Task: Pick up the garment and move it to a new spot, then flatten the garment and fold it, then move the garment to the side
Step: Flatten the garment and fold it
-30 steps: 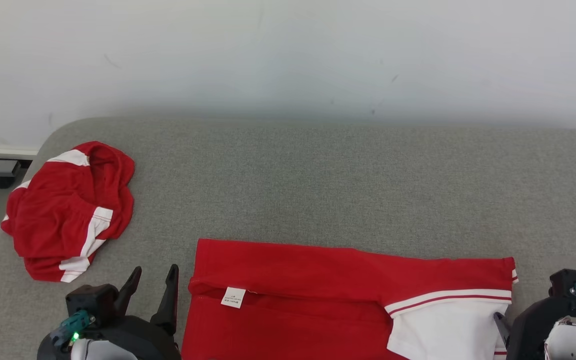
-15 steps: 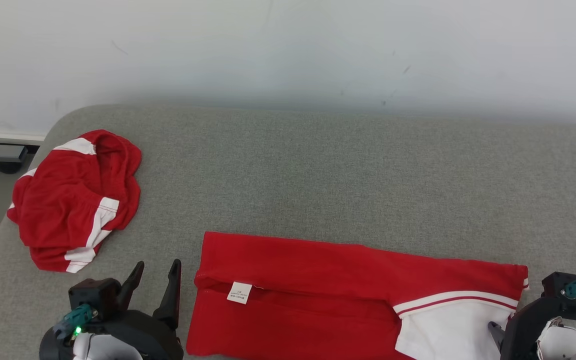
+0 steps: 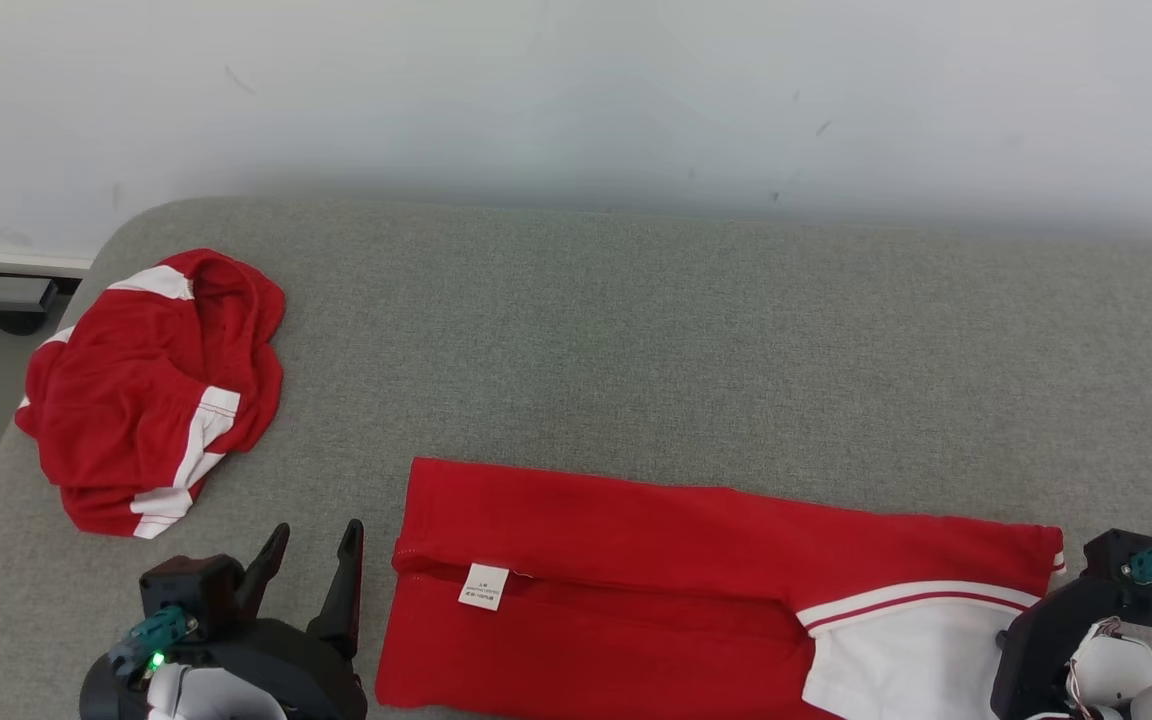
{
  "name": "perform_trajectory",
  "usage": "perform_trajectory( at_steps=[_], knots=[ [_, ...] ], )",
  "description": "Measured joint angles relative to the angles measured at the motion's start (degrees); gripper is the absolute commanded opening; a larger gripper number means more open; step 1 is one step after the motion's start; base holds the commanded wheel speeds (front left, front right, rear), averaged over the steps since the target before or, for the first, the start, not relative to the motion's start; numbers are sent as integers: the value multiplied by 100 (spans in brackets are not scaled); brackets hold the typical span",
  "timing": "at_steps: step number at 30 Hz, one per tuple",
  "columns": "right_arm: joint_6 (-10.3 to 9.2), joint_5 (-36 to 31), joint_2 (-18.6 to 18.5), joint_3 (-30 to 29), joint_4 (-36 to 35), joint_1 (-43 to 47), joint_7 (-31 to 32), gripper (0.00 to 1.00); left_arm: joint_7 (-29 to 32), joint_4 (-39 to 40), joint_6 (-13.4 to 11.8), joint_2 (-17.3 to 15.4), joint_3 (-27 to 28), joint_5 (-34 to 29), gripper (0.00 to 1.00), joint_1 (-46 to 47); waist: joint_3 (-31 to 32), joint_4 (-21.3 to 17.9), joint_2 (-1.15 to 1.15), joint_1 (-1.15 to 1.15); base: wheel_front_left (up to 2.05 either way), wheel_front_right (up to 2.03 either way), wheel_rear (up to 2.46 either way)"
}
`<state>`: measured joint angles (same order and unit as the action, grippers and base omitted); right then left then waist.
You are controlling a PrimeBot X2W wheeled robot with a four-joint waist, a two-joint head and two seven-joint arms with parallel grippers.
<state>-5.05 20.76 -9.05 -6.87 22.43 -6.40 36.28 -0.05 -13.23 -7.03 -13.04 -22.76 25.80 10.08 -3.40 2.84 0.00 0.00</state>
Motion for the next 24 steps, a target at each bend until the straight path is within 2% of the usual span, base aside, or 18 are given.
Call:
perform_trajectory(
  at_steps=[9,16,24],
  knots=[
    [-9,89,-29,-255,81,-79,-109,0,1,-77,0,-1,3,0,100,8,51,-13,0,0,0,0,0],
    [-109,220,-613,-1012,127,4,-222,0,0,-71,2,-9,-8,0,100,-6,132,-46,0,0,0,0,0],
    [-163,214,-954,-1451,-16,205,-250,0,1,-51,4,-13,-36,0,100,-38,144,-65,0,0,0,0,0]
  ],
)
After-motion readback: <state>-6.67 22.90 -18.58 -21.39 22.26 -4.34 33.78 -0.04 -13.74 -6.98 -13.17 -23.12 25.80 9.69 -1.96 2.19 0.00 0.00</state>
